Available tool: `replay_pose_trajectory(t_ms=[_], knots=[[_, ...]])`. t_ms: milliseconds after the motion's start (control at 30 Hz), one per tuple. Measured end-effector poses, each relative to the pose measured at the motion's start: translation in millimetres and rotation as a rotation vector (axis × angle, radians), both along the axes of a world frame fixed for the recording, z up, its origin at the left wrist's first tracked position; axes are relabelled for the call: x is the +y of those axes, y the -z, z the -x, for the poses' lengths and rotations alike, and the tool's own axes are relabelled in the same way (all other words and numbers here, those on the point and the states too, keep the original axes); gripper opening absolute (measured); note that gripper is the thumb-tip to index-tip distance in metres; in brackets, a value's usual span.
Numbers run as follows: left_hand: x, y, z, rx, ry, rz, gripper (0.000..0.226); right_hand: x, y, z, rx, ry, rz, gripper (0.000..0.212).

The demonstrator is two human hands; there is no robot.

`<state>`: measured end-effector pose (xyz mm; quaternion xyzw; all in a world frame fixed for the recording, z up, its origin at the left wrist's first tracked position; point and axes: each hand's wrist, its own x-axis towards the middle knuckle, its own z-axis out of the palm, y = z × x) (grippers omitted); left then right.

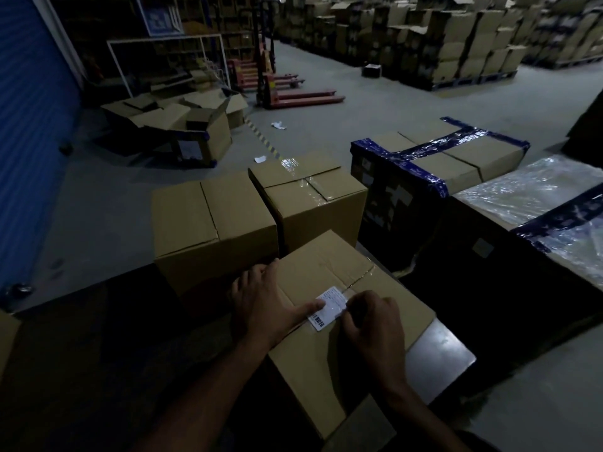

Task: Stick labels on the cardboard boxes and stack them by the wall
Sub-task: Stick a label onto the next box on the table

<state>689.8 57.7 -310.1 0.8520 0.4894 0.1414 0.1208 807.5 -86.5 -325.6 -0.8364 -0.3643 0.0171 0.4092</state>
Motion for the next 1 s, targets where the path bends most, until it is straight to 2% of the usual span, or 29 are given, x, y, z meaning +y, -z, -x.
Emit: replay_pose_trajectory(t_ms=[67, 167, 233, 300, 333, 500, 600, 767, 933, 1000], knots=[[0, -1, -1, 0.002, -0.001, -0.008, 0.125, 1, -3, 1, -0.002, 0.021, -0.026, 0.025], [2, -6, 5, 0.113, -0.029, -0.002, 0.12, 1, -10, -10, -0.06, -0.03, 0.019, 0.018], [3, -3, 16, 0.108, -0.055, 0.125, 0.121, 1, -16, -29, -0.076, -0.09, 0.058, 0.013], [-1, 1, 29, 0.01, -0.062, 0.319, 0.122, 0, -23, -48, -0.039, -0.172, 0.075, 0.013], [-6, 2, 33, -0.014, -0.054, 0.341, 0.122, -1, -26, -53, -0.015, -0.215, 0.078, 0.014], [-10, -3, 15, -0.069, 0.006, 0.182, 0.125, 0, -31, -55, 0.048, -0.29, 0.122, 0.02], [-15, -3, 4, -0.082, 0.075, 0.185, 0.13, 1, -21, -43, 0.078, -0.301, 0.115, 0.025], [-15, 2, 2, -0.095, 0.043, 0.173, 0.129, 2, -11, -28, 0.038, -0.175, 0.119, 0.024], [-15, 2, 2, -0.085, 0.049, 0.166, 0.127, 2, -9, -35, 0.103, -0.242, 0.101, 0.031], [-15, 1, 2, -0.078, 0.048, 0.155, 0.127, 5, -9, -35, 0.044, -0.247, 0.139, 0.027]])
